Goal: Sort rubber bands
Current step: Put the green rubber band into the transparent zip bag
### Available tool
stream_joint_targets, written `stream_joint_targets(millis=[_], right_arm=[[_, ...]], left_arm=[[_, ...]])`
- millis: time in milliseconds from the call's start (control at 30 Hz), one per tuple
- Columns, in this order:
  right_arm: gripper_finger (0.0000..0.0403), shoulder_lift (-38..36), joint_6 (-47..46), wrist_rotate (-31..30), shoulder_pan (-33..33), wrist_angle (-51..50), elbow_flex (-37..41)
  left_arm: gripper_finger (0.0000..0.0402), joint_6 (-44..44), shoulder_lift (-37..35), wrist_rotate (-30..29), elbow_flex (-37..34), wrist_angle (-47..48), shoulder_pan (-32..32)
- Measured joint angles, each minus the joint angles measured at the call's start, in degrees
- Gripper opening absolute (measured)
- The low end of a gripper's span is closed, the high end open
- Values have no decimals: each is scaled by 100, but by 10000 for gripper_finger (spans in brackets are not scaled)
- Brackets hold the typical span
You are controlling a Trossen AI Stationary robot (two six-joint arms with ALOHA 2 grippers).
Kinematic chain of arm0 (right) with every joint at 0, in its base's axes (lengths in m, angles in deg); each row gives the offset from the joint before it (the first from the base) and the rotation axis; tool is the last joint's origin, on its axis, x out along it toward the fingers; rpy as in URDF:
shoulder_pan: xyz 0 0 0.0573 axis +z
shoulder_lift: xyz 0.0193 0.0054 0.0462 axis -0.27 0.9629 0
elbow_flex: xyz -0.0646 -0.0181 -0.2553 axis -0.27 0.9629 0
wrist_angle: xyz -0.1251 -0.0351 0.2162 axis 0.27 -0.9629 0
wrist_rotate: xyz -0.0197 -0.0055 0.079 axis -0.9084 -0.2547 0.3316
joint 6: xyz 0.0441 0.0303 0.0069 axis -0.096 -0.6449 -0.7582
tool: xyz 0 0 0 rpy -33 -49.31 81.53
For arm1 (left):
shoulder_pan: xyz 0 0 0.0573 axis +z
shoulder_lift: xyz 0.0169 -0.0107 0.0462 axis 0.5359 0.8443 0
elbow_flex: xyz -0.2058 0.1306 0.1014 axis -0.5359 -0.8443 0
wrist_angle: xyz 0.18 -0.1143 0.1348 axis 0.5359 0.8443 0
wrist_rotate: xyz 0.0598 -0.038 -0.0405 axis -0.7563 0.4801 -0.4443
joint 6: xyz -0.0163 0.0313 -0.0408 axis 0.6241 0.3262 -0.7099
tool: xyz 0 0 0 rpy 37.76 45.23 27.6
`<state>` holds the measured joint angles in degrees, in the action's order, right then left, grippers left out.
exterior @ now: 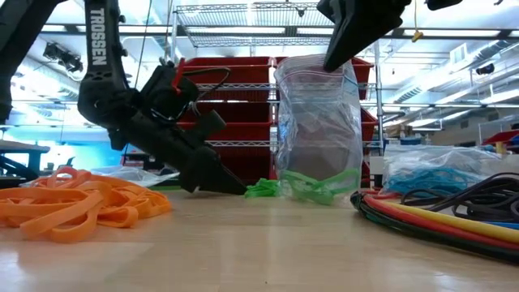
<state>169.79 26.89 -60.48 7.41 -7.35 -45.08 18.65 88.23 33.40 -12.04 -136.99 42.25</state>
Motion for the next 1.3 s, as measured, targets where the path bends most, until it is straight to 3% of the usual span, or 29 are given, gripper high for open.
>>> stream_joint_targets(millis=[400, 600, 933, 1100, 1300], right_arm=[[0, 0, 2, 2, 0, 26, 0], [0, 0, 5, 2, 0, 28, 0], [0, 0, -24, 4, 0, 32, 0], [0, 0, -26, 4, 0, 32, 0], [0, 0, -28, 4, 0, 32, 0]], left_arm=[[161, -317, -2, 195, 60, 203, 129], [156, -624, -7, 693, 198, 685, 404], [152, -449, 2, 715, 222, 749, 396], [108, -348, 4, 734, 222, 745, 396], [14, -96, 11, 983, 220, 742, 393]])
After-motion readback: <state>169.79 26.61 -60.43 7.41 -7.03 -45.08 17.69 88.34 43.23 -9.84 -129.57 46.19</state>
